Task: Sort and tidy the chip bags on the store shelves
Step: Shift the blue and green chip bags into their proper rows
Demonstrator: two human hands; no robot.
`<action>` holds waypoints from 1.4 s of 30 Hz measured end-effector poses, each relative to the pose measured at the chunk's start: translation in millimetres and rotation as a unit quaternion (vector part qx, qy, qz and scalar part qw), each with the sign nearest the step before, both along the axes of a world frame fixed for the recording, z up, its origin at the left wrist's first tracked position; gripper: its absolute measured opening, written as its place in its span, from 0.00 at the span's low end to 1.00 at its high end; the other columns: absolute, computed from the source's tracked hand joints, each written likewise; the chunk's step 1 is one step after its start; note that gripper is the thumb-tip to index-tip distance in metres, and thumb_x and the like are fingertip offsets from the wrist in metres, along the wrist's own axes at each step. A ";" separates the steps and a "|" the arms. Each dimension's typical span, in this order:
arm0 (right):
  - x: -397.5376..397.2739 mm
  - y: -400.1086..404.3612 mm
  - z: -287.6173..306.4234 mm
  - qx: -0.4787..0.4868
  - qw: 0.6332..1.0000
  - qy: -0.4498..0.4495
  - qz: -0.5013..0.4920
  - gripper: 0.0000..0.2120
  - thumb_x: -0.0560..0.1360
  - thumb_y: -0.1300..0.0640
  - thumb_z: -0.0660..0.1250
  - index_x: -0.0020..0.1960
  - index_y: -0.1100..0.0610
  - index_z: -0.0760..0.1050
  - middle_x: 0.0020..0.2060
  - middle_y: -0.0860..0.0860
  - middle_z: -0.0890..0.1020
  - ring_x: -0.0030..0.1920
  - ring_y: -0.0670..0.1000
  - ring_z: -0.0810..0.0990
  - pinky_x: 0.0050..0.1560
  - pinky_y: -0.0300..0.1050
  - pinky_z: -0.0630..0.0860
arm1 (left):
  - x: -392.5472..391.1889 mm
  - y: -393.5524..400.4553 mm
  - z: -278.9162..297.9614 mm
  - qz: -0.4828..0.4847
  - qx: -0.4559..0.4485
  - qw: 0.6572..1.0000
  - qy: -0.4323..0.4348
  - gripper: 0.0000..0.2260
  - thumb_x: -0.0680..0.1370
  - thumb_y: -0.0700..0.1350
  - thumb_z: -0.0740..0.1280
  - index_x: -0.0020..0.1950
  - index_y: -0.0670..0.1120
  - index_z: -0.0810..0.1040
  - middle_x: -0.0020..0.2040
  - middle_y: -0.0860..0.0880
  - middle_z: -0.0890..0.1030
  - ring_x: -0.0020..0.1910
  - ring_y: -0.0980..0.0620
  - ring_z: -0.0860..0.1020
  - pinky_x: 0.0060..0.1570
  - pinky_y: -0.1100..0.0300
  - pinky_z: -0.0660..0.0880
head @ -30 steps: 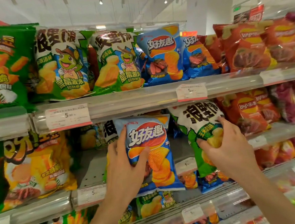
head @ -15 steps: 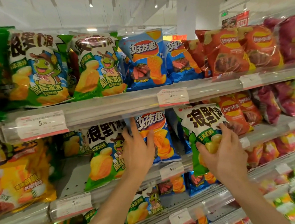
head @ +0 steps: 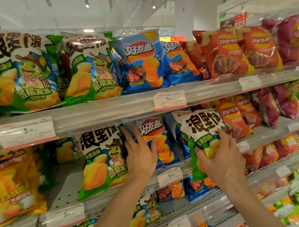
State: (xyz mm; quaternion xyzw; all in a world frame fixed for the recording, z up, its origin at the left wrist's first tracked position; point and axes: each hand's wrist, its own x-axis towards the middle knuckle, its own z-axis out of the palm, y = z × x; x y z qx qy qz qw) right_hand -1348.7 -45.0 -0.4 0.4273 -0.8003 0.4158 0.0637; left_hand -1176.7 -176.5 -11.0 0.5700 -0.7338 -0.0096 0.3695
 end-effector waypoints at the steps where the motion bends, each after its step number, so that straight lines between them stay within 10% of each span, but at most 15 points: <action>1: -0.1 -0.7 -0.7 0.001 1.000 -0.002 0.002 0.43 0.71 0.36 0.69 0.77 0.52 0.56 0.73 0.57 0.67 0.70 0.62 0.69 0.64 0.67 0.70 | 0.2 -0.9 -2.3 -0.002 -0.023 1.000 -0.018 0.38 0.82 0.64 0.55 0.83 0.46 0.43 0.82 0.36 0.44 0.78 0.34 0.56 0.65 0.39 0.72; 9: -0.1 -6.0 -2.9 0.001 1.000 -0.014 0.008 0.43 0.71 0.35 0.68 0.78 0.51 0.54 0.74 0.55 0.65 0.72 0.61 0.66 0.67 0.66 0.66 | 2.6 -6.2 -15.6 -0.034 -0.157 0.963 -0.214 0.31 0.82 0.64 0.51 0.81 0.49 0.59 0.82 0.40 0.53 0.81 0.39 0.50 0.76 0.36 0.55; 20: 6.1 -0.7 -3.4 0.007 1.000 -0.009 0.012 0.43 0.71 0.35 0.68 0.78 0.51 0.55 0.74 0.54 0.65 0.72 0.60 0.67 0.68 0.66 0.66 | -2.4 0.9 -18.1 -0.058 -0.098 0.973 -0.202 0.33 0.83 0.66 0.45 0.82 0.48 0.57 0.82 0.40 0.53 0.82 0.41 0.46 0.78 0.38 0.50; 29: 26.7 4.6 9.8 -0.007 0.999 0.005 0.035 0.45 0.69 0.37 0.72 0.77 0.53 0.57 0.73 0.56 0.67 0.70 0.63 0.69 0.66 0.68 0.68 | 84.5 31.8 0.3 -0.042 -0.174 0.969 -0.168 0.27 0.81 0.59 0.57 0.76 0.46 0.69 0.77 0.41 0.66 0.76 0.40 0.64 0.74 0.41 0.61; 42: 91.5 -10.4 18.4 0.009 0.995 0.008 0.104 0.44 0.70 0.34 0.68 0.78 0.50 0.55 0.74 0.55 0.66 0.72 0.60 0.66 0.67 0.66 0.68 | 164.3 26.3 -27.6 -0.005 -0.019 0.990 -0.137 0.31 0.81 0.69 0.43 0.80 0.63 0.35 0.79 0.52 0.27 0.80 0.44 0.34 0.76 0.39 0.57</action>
